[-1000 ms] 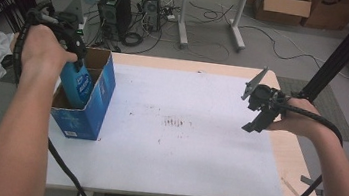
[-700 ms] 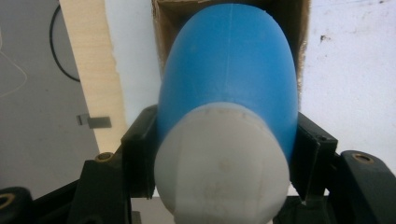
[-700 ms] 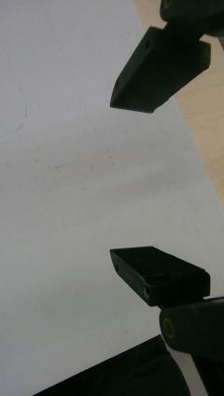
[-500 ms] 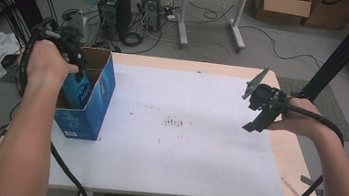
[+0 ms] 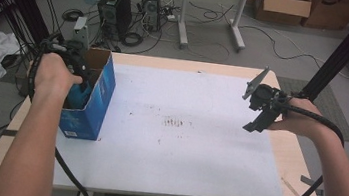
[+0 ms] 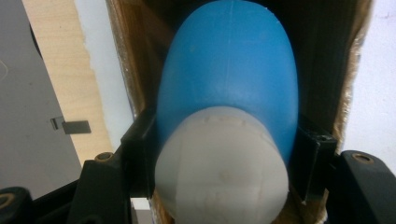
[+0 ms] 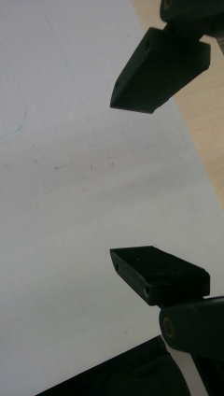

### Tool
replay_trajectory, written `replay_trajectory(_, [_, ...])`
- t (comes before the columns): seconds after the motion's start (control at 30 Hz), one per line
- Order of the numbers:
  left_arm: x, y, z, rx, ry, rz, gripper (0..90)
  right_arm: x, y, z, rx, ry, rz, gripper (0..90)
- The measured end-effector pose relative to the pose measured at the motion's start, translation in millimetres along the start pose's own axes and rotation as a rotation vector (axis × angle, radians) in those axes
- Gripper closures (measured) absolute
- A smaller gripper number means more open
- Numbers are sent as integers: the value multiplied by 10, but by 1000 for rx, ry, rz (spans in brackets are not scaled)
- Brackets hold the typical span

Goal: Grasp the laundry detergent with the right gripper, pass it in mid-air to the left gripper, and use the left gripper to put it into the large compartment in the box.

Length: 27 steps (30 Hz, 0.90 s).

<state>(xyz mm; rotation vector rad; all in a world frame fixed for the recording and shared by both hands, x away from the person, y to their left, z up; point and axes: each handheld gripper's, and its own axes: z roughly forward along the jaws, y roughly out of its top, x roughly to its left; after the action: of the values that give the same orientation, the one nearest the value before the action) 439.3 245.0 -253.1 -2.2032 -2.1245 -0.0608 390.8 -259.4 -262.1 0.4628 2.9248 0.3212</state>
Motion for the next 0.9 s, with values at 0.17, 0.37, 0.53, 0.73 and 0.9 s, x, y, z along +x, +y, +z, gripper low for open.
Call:
replay_trajectory(0.17, [1, 0, 59, 13, -1, 6, 388, 0, -5, 17, 3, 1, 3, 229])
replay_trajectory(0.37, [-13, 6, 127, 21, 2, 17, 388, 1, 3, 55, 10, 3, 4, 229])
replay_trajectory(0.53, [-23, 10, 158, 14, 8, 18, 388, 8, 17, 33, 4, 1, 3, 230])
replay_trajectory(0.73, [-30, 1, 166, 7, 7, 16, 387, 12, 18, 33, 7, 0, 3, 229])
replay_trajectory(0.9, [-12, -19, 172, 18, -3, 14, 386, 18, 15, 42, 8, 2, 3, 229])
